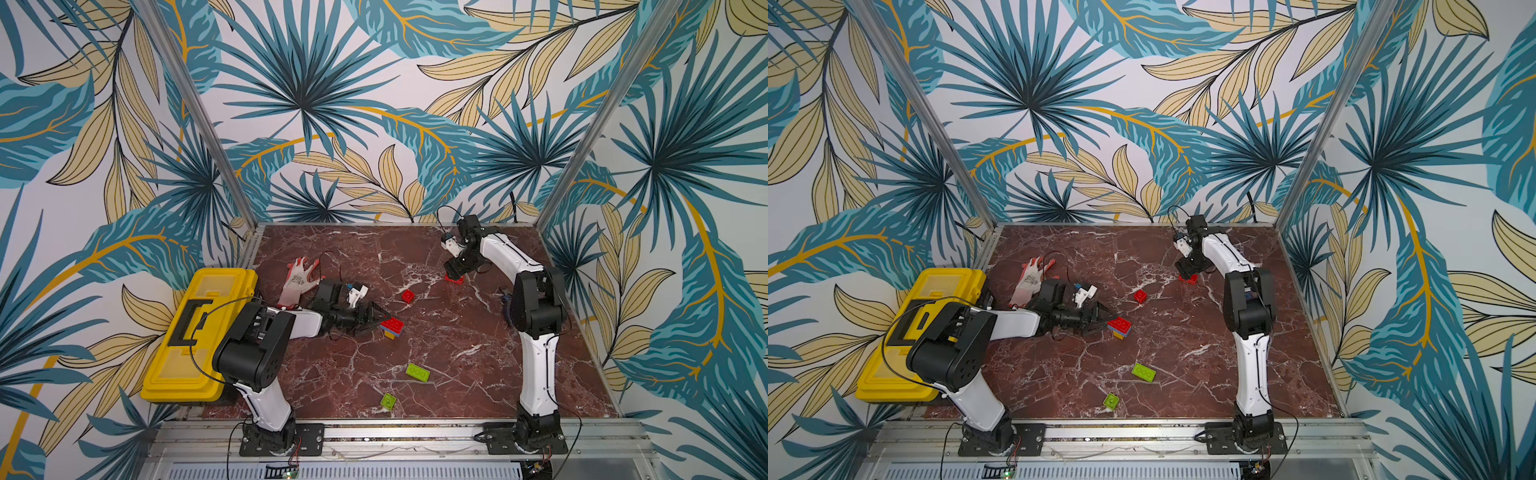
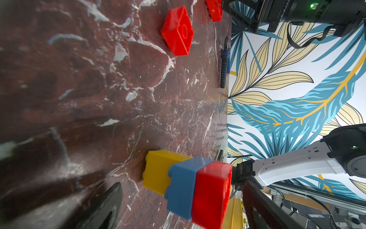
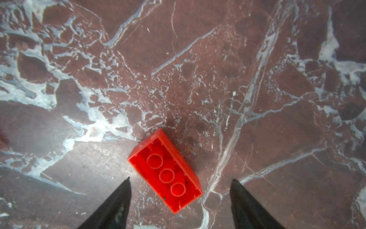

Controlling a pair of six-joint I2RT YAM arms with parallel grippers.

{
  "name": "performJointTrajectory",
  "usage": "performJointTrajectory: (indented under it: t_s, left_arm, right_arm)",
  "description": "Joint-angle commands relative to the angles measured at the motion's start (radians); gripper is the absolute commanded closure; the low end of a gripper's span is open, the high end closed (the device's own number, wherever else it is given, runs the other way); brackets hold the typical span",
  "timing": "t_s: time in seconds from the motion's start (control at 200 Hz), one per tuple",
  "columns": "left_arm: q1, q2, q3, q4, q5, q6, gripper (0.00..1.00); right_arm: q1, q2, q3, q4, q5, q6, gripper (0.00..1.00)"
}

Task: Assemble a carrot with lego
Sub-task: Pick up the lego brick from the center of the board.

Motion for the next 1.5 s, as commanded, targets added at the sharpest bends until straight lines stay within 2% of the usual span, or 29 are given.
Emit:
performJointTrajectory:
  t_s: [0.0,0.095,0.25,0.37,0.506,0.606,0.676,0.911,1.126,1.236,1.382,1.492]
  left_arm:
    - [0.011,0.008,0.014,0.017,0.009,0.004,0.05]
    - [0.012,0.009,0.015,0.016,0.009,0.005,0.04]
    - [0.014,0.014,0.015,0.016,0.009,0.004,0.04]
    - [0.016,0.014,0.014,0.017,0.011,0.004,0.04]
    - [0.023,0.008,0.007,0.016,0.008,0.002,0.04]
    - [0.024,0.014,0.012,0.017,0.008,0.001,0.04]
    - [0.024,0.019,0.017,0.016,0.01,-0.001,0.04]
    - [0.025,0.019,0.015,0.016,0.008,-0.001,0.04]
    - [0.026,0.004,0.007,0.016,0.008,0.006,0.04]
    - [0.027,0.001,0.005,0.016,0.008,0.007,0.04]
    - [0.03,-0.014,-0.004,0.017,0.004,0.011,0.04]
    - [0.045,-0.034,-0.02,0.018,-0.004,0.015,0.02]
  right_arm:
    - [0.004,0.024,0.03,-0.066,-0.036,-0.034,0.24]
    - [0.015,0.012,0.02,-0.082,-0.067,-0.005,0.3]
    - [0.046,-0.037,-0.121,0.048,-0.106,-0.013,0.26]
    - [0.037,0.039,-0.058,0.027,-0.055,-0.018,0.26]
    - [0.019,0.06,-0.029,0.049,-0.068,-0.025,0.26]
    - [0.02,0.096,0.022,-0.007,-0.057,-0.017,0.29]
    - [0.019,0.094,0.014,-0.029,-0.052,0.007,0.29]
    - [0.054,0.013,-0.153,0.005,-0.006,0.097,0.39]
    - [0.065,-0.013,-0.201,0.007,0.047,0.213,0.4]
    - [0.067,-0.007,-0.195,0.007,0.036,0.234,0.47]
    - [0.069,0.006,-0.163,-0.025,0.047,0.256,0.72]
    - [0.077,-0.039,-0.165,-0.054,0.042,0.257,0.8]
